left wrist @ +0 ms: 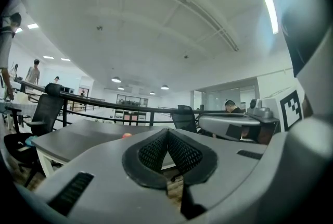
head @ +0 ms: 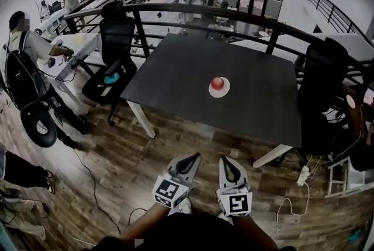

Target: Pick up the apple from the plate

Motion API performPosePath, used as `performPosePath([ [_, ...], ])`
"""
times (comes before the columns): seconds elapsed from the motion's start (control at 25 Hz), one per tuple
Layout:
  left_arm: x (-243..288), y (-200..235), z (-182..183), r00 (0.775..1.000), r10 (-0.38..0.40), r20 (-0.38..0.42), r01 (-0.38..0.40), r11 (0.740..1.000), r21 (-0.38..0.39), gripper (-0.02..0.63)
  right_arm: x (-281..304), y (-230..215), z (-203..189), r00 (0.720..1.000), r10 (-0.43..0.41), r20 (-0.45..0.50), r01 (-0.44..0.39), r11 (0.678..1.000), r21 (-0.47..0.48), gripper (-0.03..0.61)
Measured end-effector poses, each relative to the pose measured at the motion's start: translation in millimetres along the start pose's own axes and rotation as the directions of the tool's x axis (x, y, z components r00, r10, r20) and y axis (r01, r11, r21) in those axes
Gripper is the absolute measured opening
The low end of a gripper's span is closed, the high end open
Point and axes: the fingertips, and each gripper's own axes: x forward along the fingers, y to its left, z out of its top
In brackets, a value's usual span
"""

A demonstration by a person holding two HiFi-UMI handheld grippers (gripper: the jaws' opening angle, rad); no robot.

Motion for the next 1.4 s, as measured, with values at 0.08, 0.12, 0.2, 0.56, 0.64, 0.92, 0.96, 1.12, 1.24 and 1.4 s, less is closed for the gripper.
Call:
performPosePath([
  [0.08, -3, 11, 3, 1.0, -0.015, 0.009, 0.015, 1.0, 0.001, 0.023, 9, 8, 2, 1.0, -0.015, 0.007, 0.015, 1.0, -0.009, 0.025],
  [0.12, -5, 15, 5, 1.0, -0.025, 0.013, 0.025, 1.0, 0.001, 0.023, 13, 12, 4, 1.0, -0.025, 0.01, 0.025, 1.0, -0.013, 0.025],
  [0.2, -8, 23, 11, 0.999, -0.045, 0.017, 0.045, 0.999, 0.007, 0.023, 19, 19, 9, 0.999, -0.044, 0.013, 0.044, 0.999, -0.023, 0.025],
  [0.56, -6, 55, 8, 0.996, -0.093, -0.013, 0.093, 0.996, -0.008, 0.023, 47, 14, 14, 0.995, -0.094, 0.016, 0.095, 0.994, -0.05, 0.025],
  [0.64, 0, 62, 7, 0.996, -0.094, -0.011, 0.093, 0.995, -0.017, 0.023, 55, 11, 14, 0.995, -0.098, 0.013, 0.099, 0.994, -0.056, 0.025],
  [0.92, 25, 80, 8, 0.996, -0.088, -0.004, 0.088, 0.996, -0.018, 0.023, 83, -5, 3, 0.996, -0.089, 0.001, 0.089, 0.995, -0.045, 0.025],
  [0.96, 30, 83, 8, 0.997, -0.083, 0.006, 0.083, 0.996, -0.011, 0.023, 87, -8, -1, 0.996, -0.085, -0.002, 0.085, 0.995, -0.05, 0.025],
  [1.12, 54, 98, 6, 0.998, -0.07, 0.007, 0.07, 0.998, -0.004, 0.023, 109, -27, -14, 0.997, -0.076, -0.008, 0.076, 0.996, -0.04, 0.025],
  [1.24, 77, 110, 3, 0.998, -0.067, -0.011, 0.067, 0.998, -0.008, 0.023, 130, -45, -23, 0.997, -0.074, -0.018, 0.074, 0.997, -0.027, 0.025],
  [1.4, 113, 127, 1, 0.998, -0.065, -0.023, 0.065, 0.998, -0.005, 0.023, 159, -71, -33, 0.997, -0.07, -0.026, 0.069, 0.998, -0.008, 0.025],
])
